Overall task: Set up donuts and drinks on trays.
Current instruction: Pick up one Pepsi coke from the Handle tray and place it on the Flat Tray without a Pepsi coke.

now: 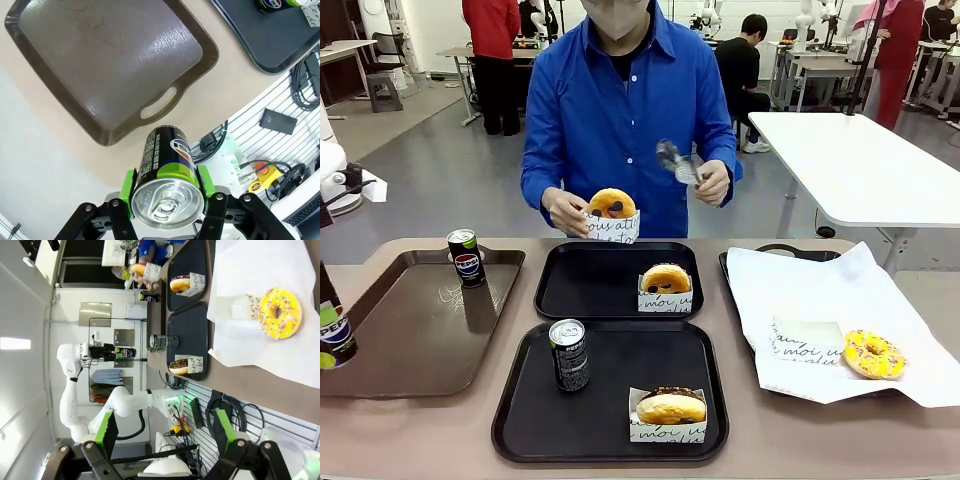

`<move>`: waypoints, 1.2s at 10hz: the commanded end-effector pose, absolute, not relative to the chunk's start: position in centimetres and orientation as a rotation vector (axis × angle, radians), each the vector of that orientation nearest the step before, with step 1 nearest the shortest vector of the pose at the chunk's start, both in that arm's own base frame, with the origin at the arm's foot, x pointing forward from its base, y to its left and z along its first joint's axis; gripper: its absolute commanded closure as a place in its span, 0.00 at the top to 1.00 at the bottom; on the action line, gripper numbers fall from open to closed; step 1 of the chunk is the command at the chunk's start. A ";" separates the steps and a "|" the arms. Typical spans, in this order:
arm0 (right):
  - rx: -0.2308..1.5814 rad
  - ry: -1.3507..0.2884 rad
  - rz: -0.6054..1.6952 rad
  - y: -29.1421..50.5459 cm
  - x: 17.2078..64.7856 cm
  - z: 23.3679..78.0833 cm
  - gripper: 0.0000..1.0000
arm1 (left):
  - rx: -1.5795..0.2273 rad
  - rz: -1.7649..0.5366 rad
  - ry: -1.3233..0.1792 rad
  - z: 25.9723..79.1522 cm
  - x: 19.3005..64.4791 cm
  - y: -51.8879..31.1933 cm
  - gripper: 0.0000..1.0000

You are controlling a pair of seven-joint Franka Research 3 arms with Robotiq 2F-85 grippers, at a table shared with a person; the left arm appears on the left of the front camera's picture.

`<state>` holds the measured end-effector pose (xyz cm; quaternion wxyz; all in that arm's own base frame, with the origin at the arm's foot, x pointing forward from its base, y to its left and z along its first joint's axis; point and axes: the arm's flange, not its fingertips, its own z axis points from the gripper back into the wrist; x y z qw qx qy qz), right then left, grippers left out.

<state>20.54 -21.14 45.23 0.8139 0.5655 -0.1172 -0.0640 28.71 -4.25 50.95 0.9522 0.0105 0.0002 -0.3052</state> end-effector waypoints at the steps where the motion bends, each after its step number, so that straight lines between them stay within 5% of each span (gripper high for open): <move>1: 1.227 -0.268 -0.121 -21.2 20.5 45.2 1.00 | 0.042 -0.694 -0.010 52.1 33.2 -6.8 0.59; 6: 1.227 -0.268 -0.121 -21.2 20.5 45.2 1.00 | -0.013 -0.683 0.026 52.6 42.1 -13.2 0.59; 12: 1.227 -0.268 -0.121 -21.2 20.5 45.2 1.00 | -0.056 -0.736 0.042 52.1 31.6 -4.7 0.59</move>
